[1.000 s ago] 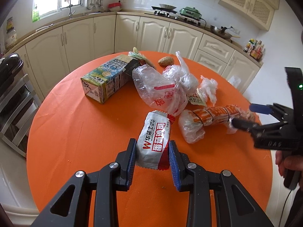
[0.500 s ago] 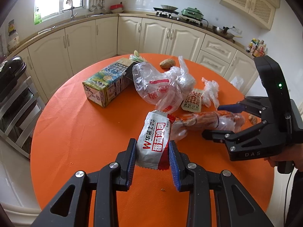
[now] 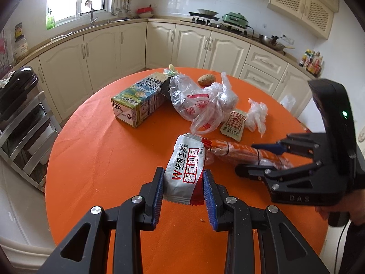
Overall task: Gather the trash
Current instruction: 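Grasp the white red-print wrapper with the left tool while the right tool grasps the orange wrapped bundle, then carry the wrapper and orange bundle to the blue bin and open both tools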
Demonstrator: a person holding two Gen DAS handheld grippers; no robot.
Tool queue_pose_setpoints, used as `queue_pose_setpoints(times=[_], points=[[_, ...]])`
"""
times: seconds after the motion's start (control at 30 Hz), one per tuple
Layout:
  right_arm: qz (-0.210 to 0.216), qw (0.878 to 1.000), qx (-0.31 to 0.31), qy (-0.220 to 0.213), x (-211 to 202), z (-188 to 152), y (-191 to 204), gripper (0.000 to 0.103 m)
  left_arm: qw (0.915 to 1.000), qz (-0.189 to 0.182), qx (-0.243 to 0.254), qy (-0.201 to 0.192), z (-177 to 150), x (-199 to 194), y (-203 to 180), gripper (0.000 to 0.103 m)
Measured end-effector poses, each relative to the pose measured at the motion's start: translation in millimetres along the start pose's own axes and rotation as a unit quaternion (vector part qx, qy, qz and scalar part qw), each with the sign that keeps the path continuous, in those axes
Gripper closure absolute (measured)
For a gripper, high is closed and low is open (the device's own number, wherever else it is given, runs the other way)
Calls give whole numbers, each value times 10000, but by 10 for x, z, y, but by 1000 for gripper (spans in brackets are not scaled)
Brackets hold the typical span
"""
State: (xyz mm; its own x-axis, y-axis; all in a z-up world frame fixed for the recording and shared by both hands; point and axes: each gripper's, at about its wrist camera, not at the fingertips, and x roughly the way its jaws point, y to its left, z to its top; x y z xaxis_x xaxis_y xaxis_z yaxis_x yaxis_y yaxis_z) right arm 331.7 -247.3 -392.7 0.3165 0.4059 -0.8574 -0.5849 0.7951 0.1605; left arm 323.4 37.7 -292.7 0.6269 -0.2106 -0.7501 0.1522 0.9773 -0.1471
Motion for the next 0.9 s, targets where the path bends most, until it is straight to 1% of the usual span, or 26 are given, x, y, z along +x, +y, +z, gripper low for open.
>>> queue_pose_setpoints(times=[0.03, 0.07, 0.2, 0.33, 0.37, 0.5, 0.7, 0.77, 0.9], points=[[39, 9999, 126, -60, -48, -55, 25, 58, 10000, -18, 6, -16, -15, -36, -10, 74], [78, 9995, 271, -130, -109, -119, 39, 61, 10000, -34, 13, -32, -11, -69, -13, 74], [55, 9955, 872, -375, -316, -312, 39, 61, 9998, -148, 69, -125, -6, -211, -49, 74], [196, 9866, 1460, -696, -562, -527, -57, 61, 9991, -280, 203, -253, -6, -366, -180, 74], [228, 9841, 1580, -776, -621, -534, -93, 61, 9988, -313, 244, -290, -4, -404, -222, 74], [242, 9729, 1986, -1156, -896, -714, -161, 61, 9972, -469, 392, -425, 12, -557, -418, 74], [-95, 9552, 2451, -1657, -1373, -986, -357, 61, 9927, -760, 730, -586, 70, -716, -865, 74], [-158, 9479, 2589, -1849, -1542, -1068, -453, 61, 9900, -892, 880, -642, 101, -763, -1057, 74], [-458, 9330, 2827, -2179, -1919, -1291, -608, 61, 9835, -1160, 1192, -716, 146, -825, -1479, 74]])
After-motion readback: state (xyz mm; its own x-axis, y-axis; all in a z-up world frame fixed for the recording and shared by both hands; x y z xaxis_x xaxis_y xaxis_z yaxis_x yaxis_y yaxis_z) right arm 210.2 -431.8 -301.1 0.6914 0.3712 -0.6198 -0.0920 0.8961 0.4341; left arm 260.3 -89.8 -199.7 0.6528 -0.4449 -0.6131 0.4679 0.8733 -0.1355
